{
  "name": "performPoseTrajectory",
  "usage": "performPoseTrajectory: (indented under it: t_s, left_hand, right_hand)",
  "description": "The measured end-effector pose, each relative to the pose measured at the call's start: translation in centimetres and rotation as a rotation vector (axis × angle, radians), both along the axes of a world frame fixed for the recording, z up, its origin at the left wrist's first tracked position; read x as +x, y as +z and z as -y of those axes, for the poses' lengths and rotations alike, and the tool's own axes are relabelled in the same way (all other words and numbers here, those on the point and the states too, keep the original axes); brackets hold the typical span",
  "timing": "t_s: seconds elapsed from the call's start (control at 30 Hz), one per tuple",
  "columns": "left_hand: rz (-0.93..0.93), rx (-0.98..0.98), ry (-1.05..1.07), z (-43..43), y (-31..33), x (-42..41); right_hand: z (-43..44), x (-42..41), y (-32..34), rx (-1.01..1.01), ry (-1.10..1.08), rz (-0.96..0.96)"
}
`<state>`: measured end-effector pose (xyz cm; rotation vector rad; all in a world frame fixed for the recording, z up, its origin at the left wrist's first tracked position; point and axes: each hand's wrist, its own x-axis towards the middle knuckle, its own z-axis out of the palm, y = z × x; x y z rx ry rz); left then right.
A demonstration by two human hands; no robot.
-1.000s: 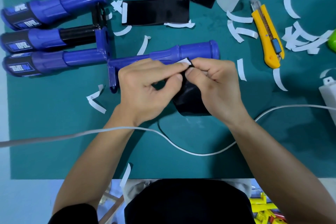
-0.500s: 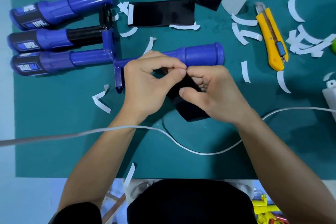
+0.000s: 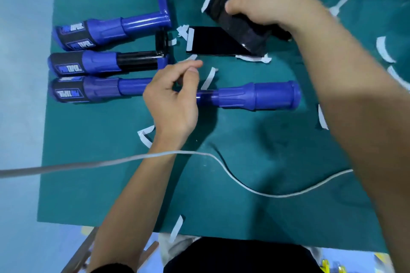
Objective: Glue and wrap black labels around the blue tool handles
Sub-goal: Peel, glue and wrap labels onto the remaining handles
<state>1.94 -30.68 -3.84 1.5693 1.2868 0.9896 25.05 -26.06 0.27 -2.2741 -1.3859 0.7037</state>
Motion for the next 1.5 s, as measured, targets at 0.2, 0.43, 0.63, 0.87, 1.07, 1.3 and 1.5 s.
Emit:
performPoseTrajectory:
  t_s: [0.2,0.43,0.63,0.87,1.07,1.3,1.5]
  left_hand:
    - [-0.155,0.105,0.041,-1.2,-0.3,-0.4]
    - [-0.2,0.119,0.038,-1.3,-0.4,-0.4]
    - [-0.159,0.281,0.073,-0.6,0.1,-0.5]
    - [0.073,0.345,-0.232,1.4,-0.2,-0.3]
    - [0.143,-0.058,-0.48,3.8,-0.1,0.8]
    - [0.022,-0.078,-0.543,3.8,-0.3,0.8]
    - [-0.297,0.717,-0.436,4.4,-0.7,1.0]
  right_hand:
    - [-1.5,-5.2,-2.9,0.138,0.298,0.585]
    - [-2.4,-5.7,-3.6,-0.123,0.31,0.408]
    - [2.1,-5.6,0.0,0.259,-0.012,-0.003]
    - [13.5,-5.2,3.1,0.559,-0.255,-0.727]
    - [19.9,-7.8,-2.4,0.261,-0.219,-0.819]
    - [20.2,-7.8,-4.8,0.336,-0.301,-0.826]
    - [19.9,-8.9,-5.6,0.462,-0.382,-0.813]
